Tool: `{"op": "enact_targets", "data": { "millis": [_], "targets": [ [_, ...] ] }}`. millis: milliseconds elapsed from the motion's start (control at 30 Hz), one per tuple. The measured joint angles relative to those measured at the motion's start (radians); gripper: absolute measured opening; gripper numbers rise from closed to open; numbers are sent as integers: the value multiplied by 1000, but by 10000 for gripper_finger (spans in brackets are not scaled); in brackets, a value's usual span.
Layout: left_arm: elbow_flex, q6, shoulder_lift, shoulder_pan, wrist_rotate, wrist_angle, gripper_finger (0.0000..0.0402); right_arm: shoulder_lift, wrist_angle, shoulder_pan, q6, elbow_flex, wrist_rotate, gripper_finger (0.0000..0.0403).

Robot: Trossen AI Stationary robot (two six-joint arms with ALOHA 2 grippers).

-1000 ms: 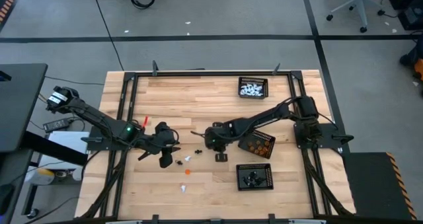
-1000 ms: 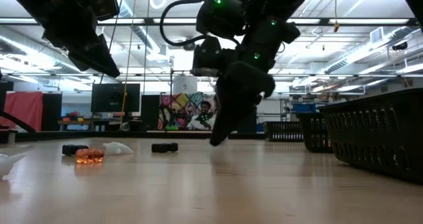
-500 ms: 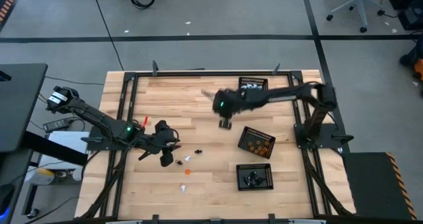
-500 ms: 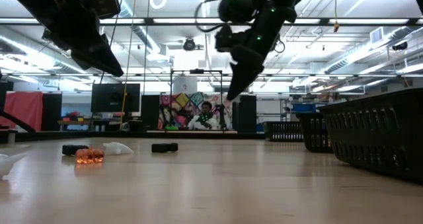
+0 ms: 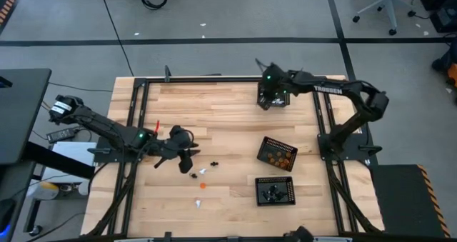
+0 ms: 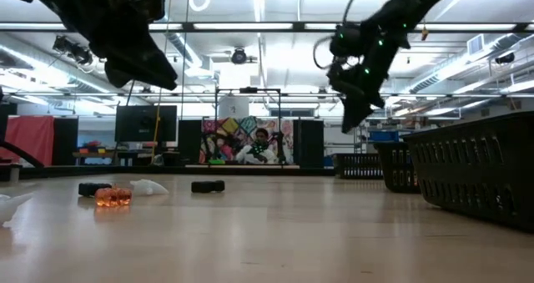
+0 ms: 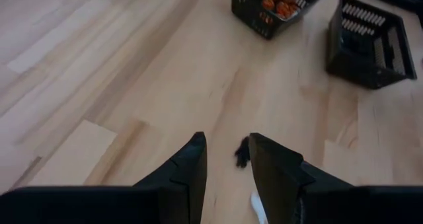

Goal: Sort Halloween decoration
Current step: Put the white ghost toy into the top black bin, then put the black skeleton toy into the bottom black bin

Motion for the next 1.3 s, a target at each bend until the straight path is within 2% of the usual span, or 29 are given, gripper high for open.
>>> {"op": "enact_targets", "data": {
  "millis": [200,333,533,667,900,1100,1300],
  "targets": [
    [0,-27,0,18,0,7,123,29,-33,-134,76,-17,-91,66],
    [0,-41,0,18,0,6,123,45,-34,-184,81,-17,-152,86],
    [0,-53,0,18,0,7,123,47,-35,-207,83,-17,-176,126],
    [0,-59,0,10,1,6,123,48,-73,-197,71,23,-224,136],
    [0,-58,0,-29,2,-18,123,26,-65,38,-10,128,-174,135],
    [0,-15,0,-64,2,-60,123,27,131,272,71,115,-237,139],
    [0,24,0,-90,2,-86,123,56,330,472,126,61,-139,161]
  ]
}}
